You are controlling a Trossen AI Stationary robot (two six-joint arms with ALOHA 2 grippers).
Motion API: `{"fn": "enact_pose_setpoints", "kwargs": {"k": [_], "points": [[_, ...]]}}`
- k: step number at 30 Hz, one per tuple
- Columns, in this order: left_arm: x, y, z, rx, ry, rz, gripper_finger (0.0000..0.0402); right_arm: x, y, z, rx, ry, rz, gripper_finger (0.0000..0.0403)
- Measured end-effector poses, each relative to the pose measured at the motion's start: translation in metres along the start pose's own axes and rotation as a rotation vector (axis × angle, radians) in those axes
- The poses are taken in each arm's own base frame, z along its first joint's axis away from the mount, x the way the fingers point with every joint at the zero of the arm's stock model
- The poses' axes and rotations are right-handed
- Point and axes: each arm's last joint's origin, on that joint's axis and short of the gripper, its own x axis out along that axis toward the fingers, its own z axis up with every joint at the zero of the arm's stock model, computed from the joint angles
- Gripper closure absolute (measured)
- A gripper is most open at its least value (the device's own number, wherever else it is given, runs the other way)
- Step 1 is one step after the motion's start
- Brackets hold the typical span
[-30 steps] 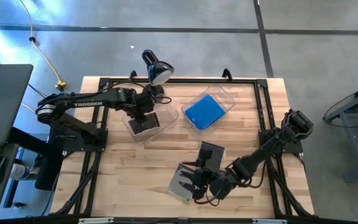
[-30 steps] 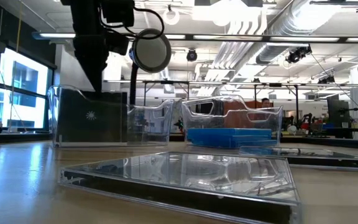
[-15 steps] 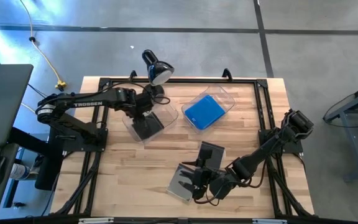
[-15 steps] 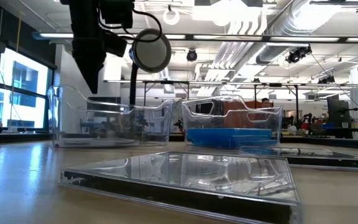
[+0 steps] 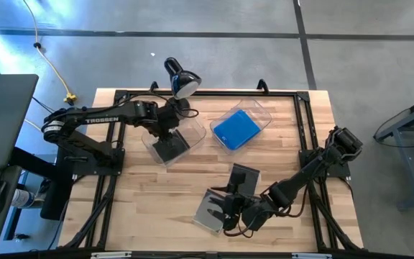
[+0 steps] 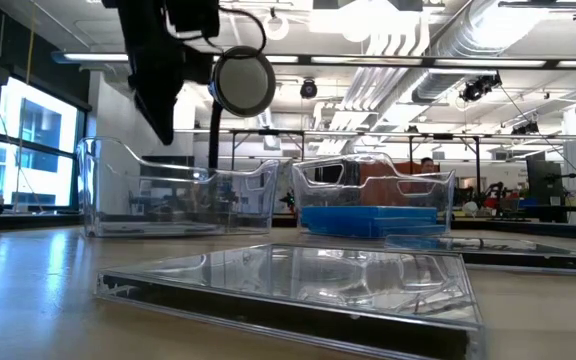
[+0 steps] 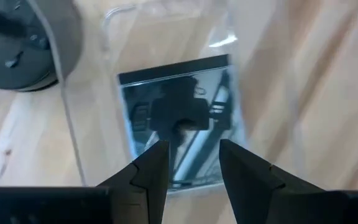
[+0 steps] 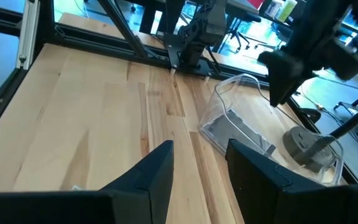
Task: Pick & place jewel cases by type
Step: Put the left black CD case into the left transparent bin
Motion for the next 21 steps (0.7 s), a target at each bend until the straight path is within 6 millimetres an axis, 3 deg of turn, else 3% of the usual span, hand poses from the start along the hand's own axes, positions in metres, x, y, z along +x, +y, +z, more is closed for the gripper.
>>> {"fn": "enact_pose_setpoints", "kwargs": {"k": [4, 11, 15, 21], "points": [[-0.027, -0.001, 0.009, 0.001, -0.012, -0.014, 0.0264, 0.000, 0.000, -0.001, -0.007, 0.005, 0.002, 0.0263], [-0.100, 0.000, 0.022, -0.051, -0.084, -0.028, 0.0264, 0.004, -0.005, -0.010, 0.054, 0.091, 0.007, 0.0263], [-0.128, 0.002, 0.016, -0.055, -0.100, -0.050, 0.0264, 0.009, -0.013, -0.027, 0.150, 0.270, 0.056, 0.0263], [-0.144, 0.007, -0.013, -0.132, -0.028, -0.039, 0.0264, 0.008, -0.025, -0.045, 0.251, 0.462, 0.003, 0.0263]]}}
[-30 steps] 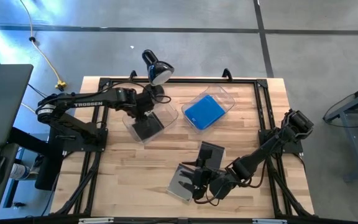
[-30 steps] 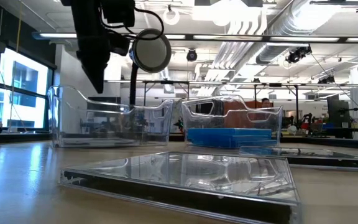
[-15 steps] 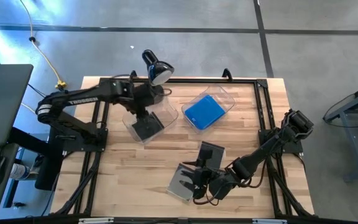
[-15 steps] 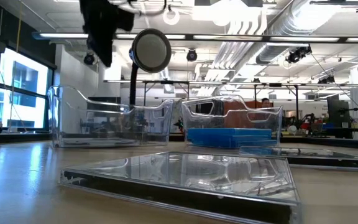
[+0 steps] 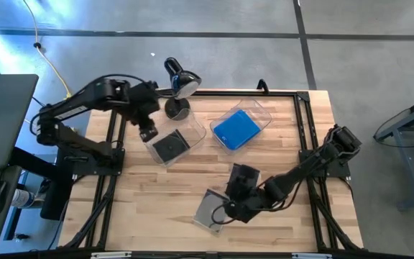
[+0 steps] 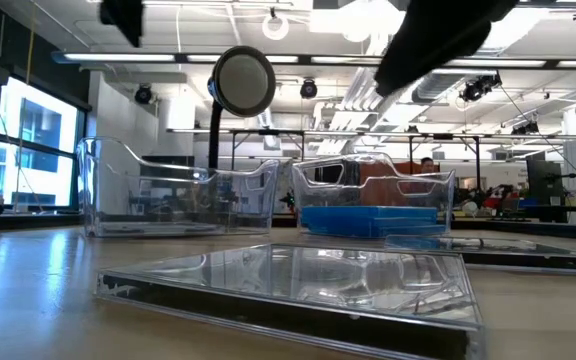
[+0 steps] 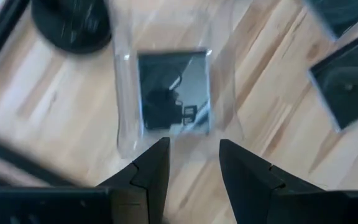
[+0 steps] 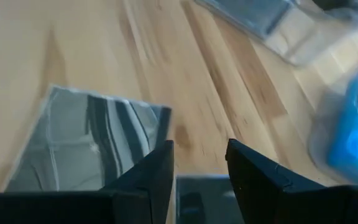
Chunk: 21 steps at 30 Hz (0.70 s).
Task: Pick & place jewel cases by type
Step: Put the left black CD case into the left transparent bin
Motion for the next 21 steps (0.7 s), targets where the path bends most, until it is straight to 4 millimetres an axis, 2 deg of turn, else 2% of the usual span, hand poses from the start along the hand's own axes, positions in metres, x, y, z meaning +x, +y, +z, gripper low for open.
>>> {"fn": "enact_pose_setpoints", "kwargs": {"k": [6, 11, 16, 21], "points": [[0.001, 0.002, -0.035, -0.011, -0.033, 0.020, 0.0264, 0.002, -0.005, -0.003, 0.020, 0.052, -0.019, 0.0263], [0.021, -0.008, -0.069, -0.080, -0.127, -0.101, 0.0264, 0.002, -0.004, -0.001, 0.043, 0.033, -0.006, 0.0263], [0.055, -0.042, -0.089, 0.042, -0.261, -0.424, 0.0264, 0.003, -0.004, 0.001, 0.054, 0.030, 0.002, 0.0263], [0.077, -0.090, -0.106, 0.339, -0.380, -0.696, 0.0264, 0.010, -0.010, 0.006, 0.082, 0.046, 0.007, 0.0263]]}}
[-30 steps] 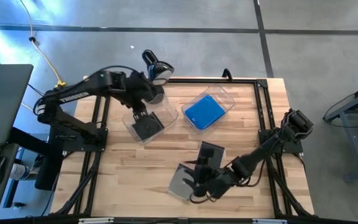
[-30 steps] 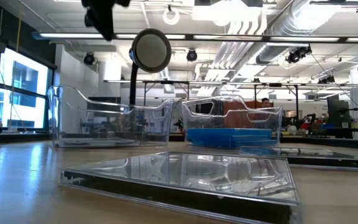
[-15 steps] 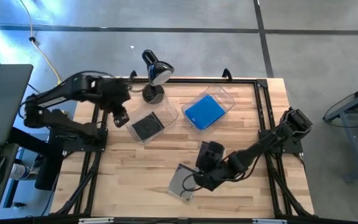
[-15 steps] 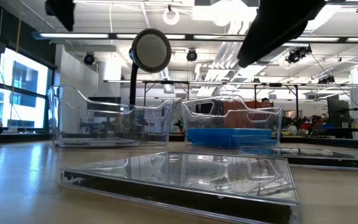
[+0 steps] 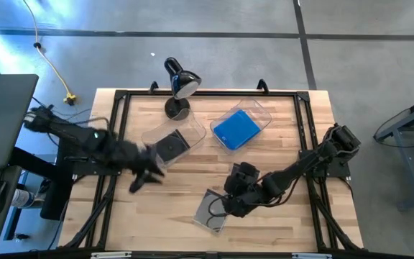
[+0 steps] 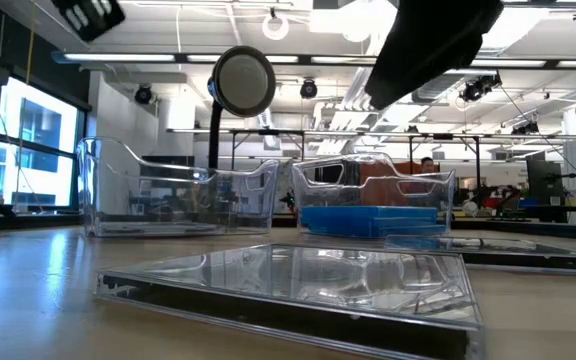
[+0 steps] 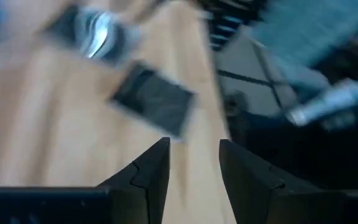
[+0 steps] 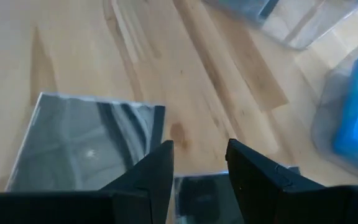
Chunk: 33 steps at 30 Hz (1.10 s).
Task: Pick & place jewel cases by type
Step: Put the left black CD case into the left transparent bin
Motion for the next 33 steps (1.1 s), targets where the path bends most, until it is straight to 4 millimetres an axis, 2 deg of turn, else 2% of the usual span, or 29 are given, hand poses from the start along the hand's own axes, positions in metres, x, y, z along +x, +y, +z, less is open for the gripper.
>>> {"fn": "enact_pose_setpoints", "kwargs": {"k": [4, 9, 12, 16, 19, 24, 29, 33], "points": [[0.029, -0.021, -0.019, 0.173, 0.022, 0.003, 0.0264, 0.016, -0.001, 0.006, 0.055, 0.076, 0.116, 0.0263], [0.070, -0.033, -0.048, 0.288, 0.104, 0.182, 0.0264, 0.047, -0.007, 0.006, 0.085, 0.132, 0.265, 0.0263], [0.102, -0.037, -0.062, 0.315, 0.123, 0.220, 0.0264, 0.062, -0.018, 0.004, 0.087, 0.162, 0.273, 0.0263], [0.144, -0.042, -0.071, 0.299, 0.035, 0.202, 0.0264, 0.072, -0.032, 0.010, 0.121, 0.215, 0.315, 0.0263], [0.168, -0.043, -0.078, 0.299, -0.024, 0.178, 0.0264, 0.077, -0.040, 0.015, 0.104, 0.237, 0.368, 0.0263], [0.195, -0.039, -0.092, 0.304, -0.061, 0.183, 0.0264, 0.094, -0.047, 0.013, 0.120, 0.310, 0.418, 0.0263], [0.215, -0.034, -0.105, 0.343, -0.013, 0.208, 0.0264, 0.114, -0.047, 0.005, 0.134, 0.372, 0.458, 0.0263], [0.227, -0.035, -0.110, 0.372, 0.019, 0.186, 0.0264, 0.118, -0.047, 0.006, 0.137, 0.353, 0.472, 0.0263]]}}
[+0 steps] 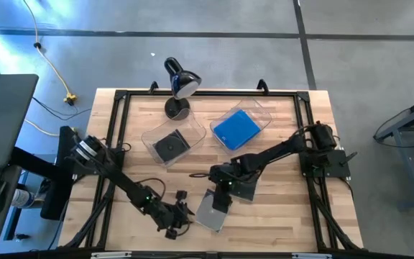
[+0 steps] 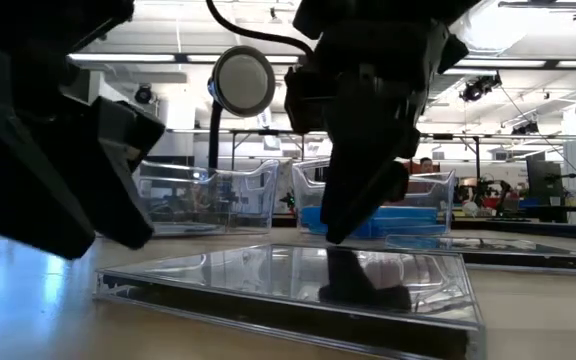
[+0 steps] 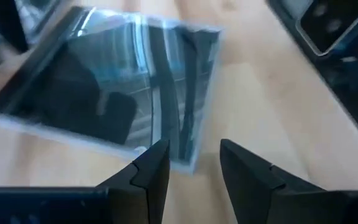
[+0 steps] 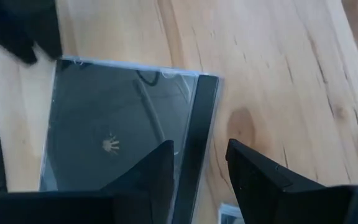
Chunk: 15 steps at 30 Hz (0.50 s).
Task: Pick & place jewel cases by type
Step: Put the left black CD case into the left transparent bin
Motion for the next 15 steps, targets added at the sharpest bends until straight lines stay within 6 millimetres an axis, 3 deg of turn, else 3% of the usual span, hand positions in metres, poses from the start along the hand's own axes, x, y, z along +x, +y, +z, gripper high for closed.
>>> {"fn": "enact_pose_setpoints", "kwargs": {"k": [9, 15], "points": [[0.007, 0.002, 0.007, 0.056, -0.029, -0.012, 0.0264, -0.003, -0.006, 0.014, 0.019, -0.024, 0.127, 0.0263], [0.008, 0.003, 0.007, 0.058, -0.028, -0.008, 0.0264, 0.000, -0.009, 0.010, 0.047, 0.017, 0.095, 0.0263]]}}
